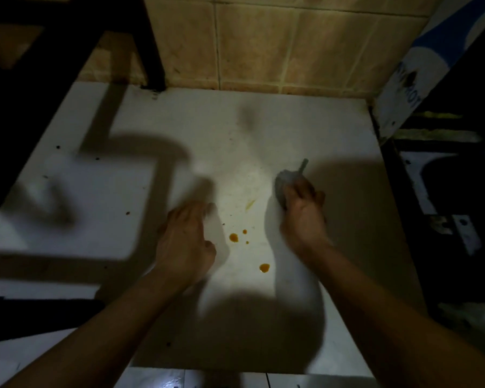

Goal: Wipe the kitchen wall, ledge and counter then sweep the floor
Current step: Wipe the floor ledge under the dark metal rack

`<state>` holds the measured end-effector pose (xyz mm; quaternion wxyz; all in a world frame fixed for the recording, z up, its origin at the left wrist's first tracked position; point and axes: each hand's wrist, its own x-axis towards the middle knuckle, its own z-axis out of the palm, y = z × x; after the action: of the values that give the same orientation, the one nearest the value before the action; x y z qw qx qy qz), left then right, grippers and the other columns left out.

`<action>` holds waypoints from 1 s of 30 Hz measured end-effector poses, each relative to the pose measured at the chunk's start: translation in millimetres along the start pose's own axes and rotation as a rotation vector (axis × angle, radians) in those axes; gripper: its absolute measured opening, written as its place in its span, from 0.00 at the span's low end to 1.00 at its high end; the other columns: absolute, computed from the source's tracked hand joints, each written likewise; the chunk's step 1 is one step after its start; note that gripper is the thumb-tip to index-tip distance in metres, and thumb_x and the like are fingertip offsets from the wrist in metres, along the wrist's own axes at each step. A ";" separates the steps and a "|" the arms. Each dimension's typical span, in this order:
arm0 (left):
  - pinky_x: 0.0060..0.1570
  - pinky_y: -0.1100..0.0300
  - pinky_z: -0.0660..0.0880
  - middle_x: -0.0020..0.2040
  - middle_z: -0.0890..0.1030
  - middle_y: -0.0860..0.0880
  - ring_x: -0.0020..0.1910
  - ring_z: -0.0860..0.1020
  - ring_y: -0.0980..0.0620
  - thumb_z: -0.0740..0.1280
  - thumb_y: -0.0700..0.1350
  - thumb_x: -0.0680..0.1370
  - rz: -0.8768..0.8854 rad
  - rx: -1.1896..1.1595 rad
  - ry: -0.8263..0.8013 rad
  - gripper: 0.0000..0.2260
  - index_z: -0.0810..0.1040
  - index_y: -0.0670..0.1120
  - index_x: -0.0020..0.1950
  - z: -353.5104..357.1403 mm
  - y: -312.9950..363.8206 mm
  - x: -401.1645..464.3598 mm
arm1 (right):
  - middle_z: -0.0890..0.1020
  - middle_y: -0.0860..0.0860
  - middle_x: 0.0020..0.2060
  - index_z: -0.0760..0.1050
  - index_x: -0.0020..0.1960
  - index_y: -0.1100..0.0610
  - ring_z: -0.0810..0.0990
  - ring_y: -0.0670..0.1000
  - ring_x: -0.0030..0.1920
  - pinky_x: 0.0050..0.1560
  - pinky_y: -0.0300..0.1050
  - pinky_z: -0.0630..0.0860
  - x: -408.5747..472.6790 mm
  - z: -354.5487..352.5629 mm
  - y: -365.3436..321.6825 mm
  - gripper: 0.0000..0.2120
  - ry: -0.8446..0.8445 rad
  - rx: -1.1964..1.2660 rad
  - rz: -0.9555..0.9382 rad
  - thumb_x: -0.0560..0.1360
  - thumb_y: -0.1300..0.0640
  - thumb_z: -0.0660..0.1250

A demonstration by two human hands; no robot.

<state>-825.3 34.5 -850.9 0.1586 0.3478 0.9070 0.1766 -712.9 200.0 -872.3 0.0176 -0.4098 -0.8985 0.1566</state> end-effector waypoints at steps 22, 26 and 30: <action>0.69 0.56 0.59 0.72 0.64 0.51 0.73 0.58 0.51 0.68 0.41 0.73 0.080 -0.069 -0.099 0.31 0.59 0.50 0.74 16.8 74.6 15.7 | 0.65 0.49 0.70 0.65 0.71 0.52 0.65 0.53 0.69 0.68 0.42 0.65 -33.2 -32.2 18.4 0.25 -0.287 0.223 -0.175 0.75 0.64 0.63; 0.69 0.54 0.59 0.73 0.63 0.50 0.73 0.57 0.50 0.68 0.42 0.74 0.075 -0.066 -0.143 0.32 0.58 0.49 0.75 16.0 86.3 18.5 | 0.68 0.50 0.69 0.66 0.71 0.50 0.68 0.57 0.66 0.66 0.50 0.68 -16.8 -44.5 53.3 0.28 -0.224 0.045 -0.077 0.73 0.63 0.65; 0.68 0.54 0.60 0.72 0.65 0.48 0.72 0.60 0.48 0.69 0.43 0.74 0.070 -0.059 -0.148 0.32 0.59 0.47 0.74 6.6 95.5 12.7 | 0.62 0.50 0.73 0.59 0.75 0.51 0.62 0.56 0.72 0.71 0.49 0.61 -22.8 -75.4 63.2 0.32 -0.271 0.008 -0.048 0.73 0.60 0.64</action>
<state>-776.7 111.1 -817.8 0.2292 0.3866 0.8745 0.1826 -639.5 242.1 -817.1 -0.0984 -0.3634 -0.9014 0.2137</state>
